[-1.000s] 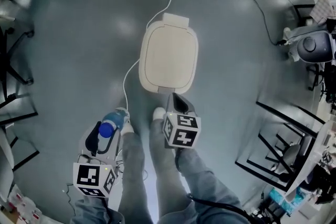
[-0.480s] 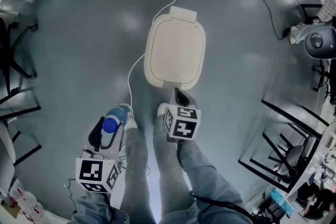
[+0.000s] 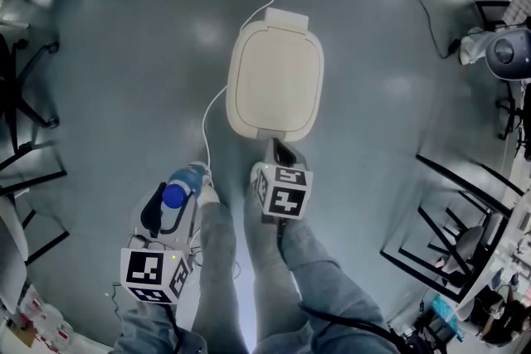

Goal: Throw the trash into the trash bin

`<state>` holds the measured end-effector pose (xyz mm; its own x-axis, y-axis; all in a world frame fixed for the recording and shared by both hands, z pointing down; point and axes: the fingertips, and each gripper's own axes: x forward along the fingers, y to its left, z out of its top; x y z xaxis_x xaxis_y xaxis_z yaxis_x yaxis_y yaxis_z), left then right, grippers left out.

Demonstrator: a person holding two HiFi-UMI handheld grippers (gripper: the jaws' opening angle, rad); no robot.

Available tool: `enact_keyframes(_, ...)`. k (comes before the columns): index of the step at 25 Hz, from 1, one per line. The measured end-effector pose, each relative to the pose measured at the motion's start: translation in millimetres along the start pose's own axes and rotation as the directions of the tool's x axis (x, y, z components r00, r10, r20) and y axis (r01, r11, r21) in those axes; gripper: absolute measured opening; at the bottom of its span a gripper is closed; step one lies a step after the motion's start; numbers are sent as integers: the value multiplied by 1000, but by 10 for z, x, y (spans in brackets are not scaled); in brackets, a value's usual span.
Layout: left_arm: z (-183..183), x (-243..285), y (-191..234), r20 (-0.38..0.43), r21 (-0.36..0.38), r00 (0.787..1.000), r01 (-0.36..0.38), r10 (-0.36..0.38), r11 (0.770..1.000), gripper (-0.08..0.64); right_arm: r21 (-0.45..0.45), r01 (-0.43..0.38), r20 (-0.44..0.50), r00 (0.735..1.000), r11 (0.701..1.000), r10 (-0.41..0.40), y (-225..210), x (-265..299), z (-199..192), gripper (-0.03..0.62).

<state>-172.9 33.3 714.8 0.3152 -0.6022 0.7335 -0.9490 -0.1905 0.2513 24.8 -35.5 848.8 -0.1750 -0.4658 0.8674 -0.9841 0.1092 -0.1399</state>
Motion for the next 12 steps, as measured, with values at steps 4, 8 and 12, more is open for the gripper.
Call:
enact_keyframes(4,-5,17,-7,-3,2,1000,4,-4,1000,238,-7,-2,-14,1000,1000,2,7,25,-12,3)
enact_keyframes(8,-1,41,-14,-4,1,1000,7,-7,1000,238,-13,-4,-22,1000,1000,4,5,65,-49,3)
enact_keyframes(12,27,39,-35,1,7,1000,12,-12,1000,238,-9,-14,-28,1000,1000,13,6,56,-66,3)
